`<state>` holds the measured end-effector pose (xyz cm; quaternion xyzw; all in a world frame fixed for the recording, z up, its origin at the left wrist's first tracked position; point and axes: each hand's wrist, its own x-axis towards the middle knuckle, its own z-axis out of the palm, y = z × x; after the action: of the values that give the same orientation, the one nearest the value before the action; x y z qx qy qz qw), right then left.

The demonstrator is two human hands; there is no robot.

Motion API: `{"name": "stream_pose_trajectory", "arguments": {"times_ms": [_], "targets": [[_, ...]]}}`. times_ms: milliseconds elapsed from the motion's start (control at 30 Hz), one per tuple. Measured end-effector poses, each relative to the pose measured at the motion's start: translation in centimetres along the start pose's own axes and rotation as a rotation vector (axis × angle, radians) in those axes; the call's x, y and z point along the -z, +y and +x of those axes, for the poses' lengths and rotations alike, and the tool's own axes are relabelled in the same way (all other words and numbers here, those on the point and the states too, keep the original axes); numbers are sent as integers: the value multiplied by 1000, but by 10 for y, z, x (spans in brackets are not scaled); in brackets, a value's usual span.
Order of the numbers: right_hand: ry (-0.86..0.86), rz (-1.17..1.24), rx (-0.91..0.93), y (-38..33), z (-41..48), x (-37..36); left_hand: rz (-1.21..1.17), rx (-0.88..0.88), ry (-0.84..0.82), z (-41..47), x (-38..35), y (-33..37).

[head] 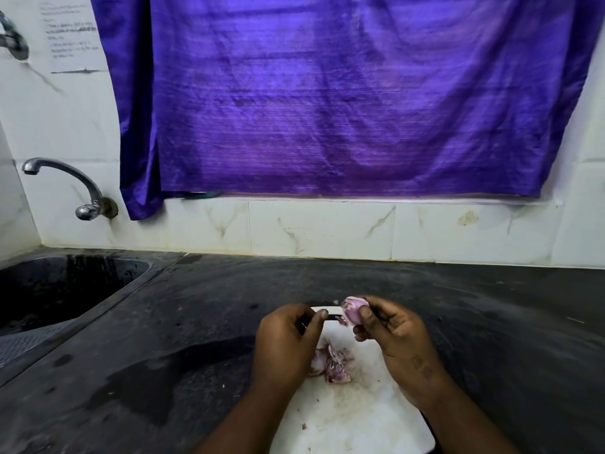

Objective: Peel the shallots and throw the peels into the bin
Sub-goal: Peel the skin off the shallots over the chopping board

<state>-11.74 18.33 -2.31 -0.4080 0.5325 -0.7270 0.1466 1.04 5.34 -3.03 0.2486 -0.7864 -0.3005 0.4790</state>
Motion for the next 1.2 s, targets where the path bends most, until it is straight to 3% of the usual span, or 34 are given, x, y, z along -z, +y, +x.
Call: {"name": "stream_pose_trajectory", "arguments": {"times_ms": [467, 667, 933, 1200], "targets": [[7, 3, -77, -3, -2, 0, -159, -266, -232, -6, -1, 10], [-25, 23, -84, -7, -3, 1, -222, -109, -189, -7, -2, 11], [-64, 41, -88, -7, -5, -2, -36, -196, -175, -8, -1, 9], [-157, 22, -144, -4, -5, -1, -255, -131, -214, -6, 0, 12]]}}
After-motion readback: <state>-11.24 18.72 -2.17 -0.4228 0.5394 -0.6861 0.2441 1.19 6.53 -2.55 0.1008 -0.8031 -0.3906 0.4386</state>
